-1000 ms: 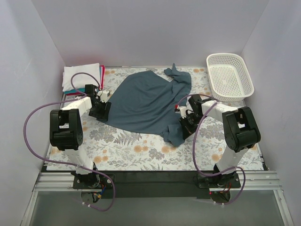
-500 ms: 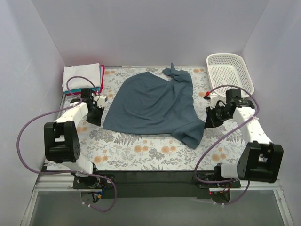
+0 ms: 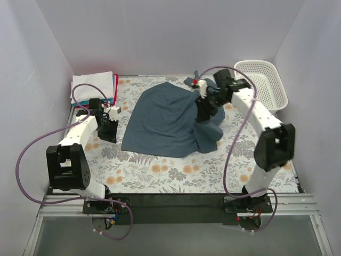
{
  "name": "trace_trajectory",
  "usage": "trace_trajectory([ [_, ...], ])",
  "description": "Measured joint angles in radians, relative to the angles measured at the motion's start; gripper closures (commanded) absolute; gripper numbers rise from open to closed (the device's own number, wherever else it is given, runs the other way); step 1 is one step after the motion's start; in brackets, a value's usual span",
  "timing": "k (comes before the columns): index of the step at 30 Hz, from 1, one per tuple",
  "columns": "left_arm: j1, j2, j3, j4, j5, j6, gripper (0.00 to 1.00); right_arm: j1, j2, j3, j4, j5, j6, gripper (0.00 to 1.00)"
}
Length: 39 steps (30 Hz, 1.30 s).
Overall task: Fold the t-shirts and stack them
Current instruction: Flatten the tshirt out
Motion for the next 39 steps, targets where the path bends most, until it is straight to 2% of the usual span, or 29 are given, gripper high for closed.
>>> trace_trajectory([
  [1,0.000,0.014,0.011,-0.002,0.010,-0.007,0.78,0.032,0.074,0.070,-0.017,-0.005,0.010,0.38],
  [2,0.000,0.023,0.021,-0.003,0.016,-0.015,0.75,0.066,0.155,0.144,-0.016,-0.015,0.014,0.30],
  [3,0.000,0.029,0.029,-0.003,0.023,-0.019,0.70,0.092,0.217,0.193,-0.010,-0.020,0.012,0.24],
  [4,0.000,0.029,0.035,-0.003,0.029,-0.023,0.70,0.109,0.253,0.207,-0.005,-0.021,0.008,0.23],
  [8,0.000,0.030,0.054,-0.007,0.054,-0.029,0.69,0.083,0.226,0.130,-0.034,-0.020,-0.007,0.28],
  [12,0.000,0.043,0.063,0.001,0.089,-0.036,0.70,-0.080,0.112,0.033,-0.039,-0.016,-0.006,0.44],
  [15,0.000,0.072,0.063,0.016,0.114,-0.050,0.69,-0.179,0.092,0.028,-0.019,0.008,0.005,0.48],
  [19,0.000,0.124,0.063,0.035,0.137,-0.068,0.65,-0.203,0.142,0.028,0.006,0.025,0.036,0.48],
  [21,0.000,0.137,0.063,0.038,0.140,-0.074,0.62,-0.197,0.189,0.028,0.016,0.024,0.063,0.43],
  [27,0.000,0.139,0.063,0.047,0.146,-0.085,0.62,-0.191,0.314,0.028,0.061,0.022,0.129,0.43],
  [39,0.000,0.139,0.063,0.057,0.147,-0.089,0.61,-0.191,0.430,0.038,0.114,-0.006,0.182,0.44],
])
